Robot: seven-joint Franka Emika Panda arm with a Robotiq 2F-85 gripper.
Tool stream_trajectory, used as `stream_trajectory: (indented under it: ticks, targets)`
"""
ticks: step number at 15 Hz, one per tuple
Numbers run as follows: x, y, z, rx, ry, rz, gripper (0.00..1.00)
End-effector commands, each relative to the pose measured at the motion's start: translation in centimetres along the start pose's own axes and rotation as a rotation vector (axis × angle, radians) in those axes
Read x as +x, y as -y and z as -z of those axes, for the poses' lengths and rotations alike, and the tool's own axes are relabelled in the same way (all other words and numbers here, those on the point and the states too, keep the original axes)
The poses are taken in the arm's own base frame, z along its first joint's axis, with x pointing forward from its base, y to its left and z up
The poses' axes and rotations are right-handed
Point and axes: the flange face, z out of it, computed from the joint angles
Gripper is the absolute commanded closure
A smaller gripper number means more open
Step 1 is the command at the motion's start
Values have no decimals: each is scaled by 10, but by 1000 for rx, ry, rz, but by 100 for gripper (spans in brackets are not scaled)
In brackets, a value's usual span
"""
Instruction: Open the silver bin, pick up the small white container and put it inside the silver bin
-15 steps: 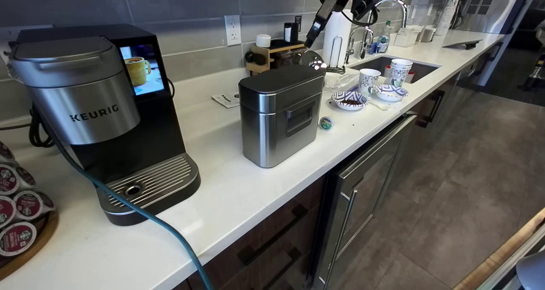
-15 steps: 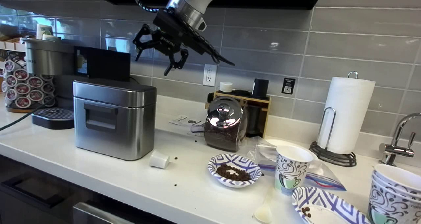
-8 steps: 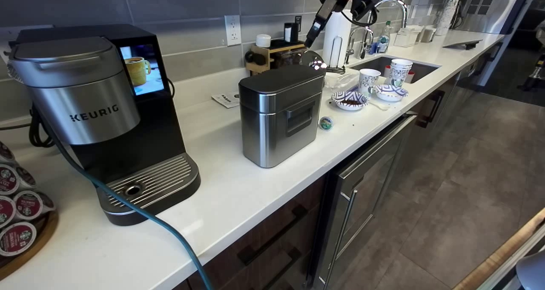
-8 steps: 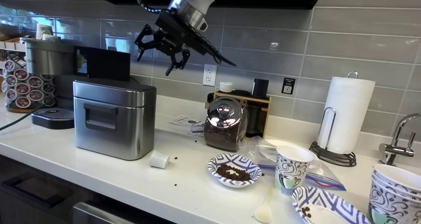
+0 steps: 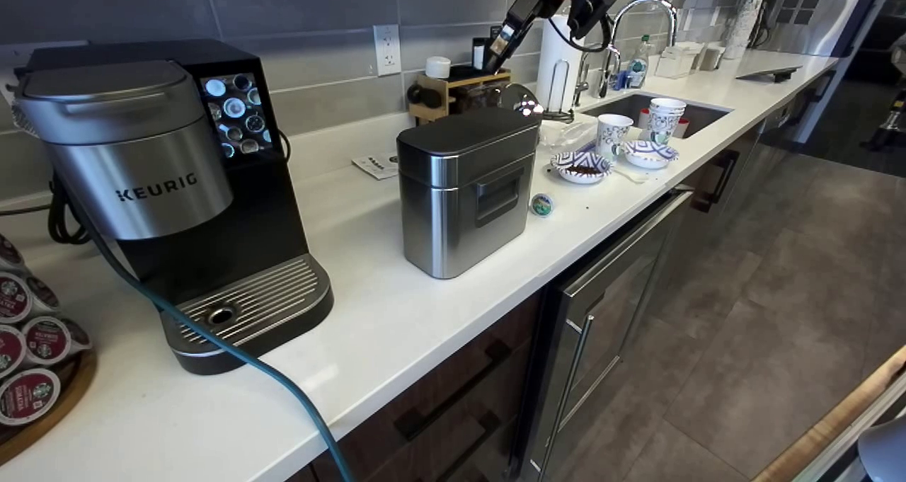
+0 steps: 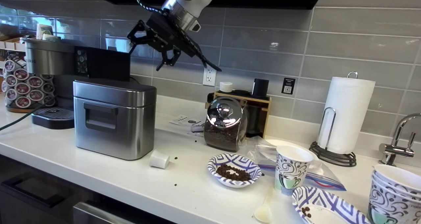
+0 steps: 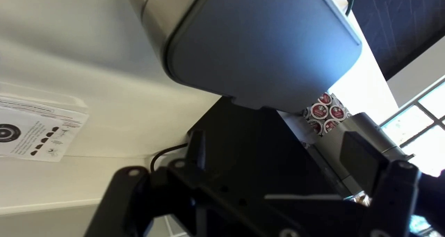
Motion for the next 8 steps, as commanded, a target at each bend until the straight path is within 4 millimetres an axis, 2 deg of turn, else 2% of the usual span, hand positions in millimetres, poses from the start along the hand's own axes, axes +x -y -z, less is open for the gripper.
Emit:
stream_trajectory:
  ticks: [1, 8]
  targets:
    - [11, -13, -26, 74, -13, -61, 0]
    - [30, -24, -69, 161, 31, -174, 0]
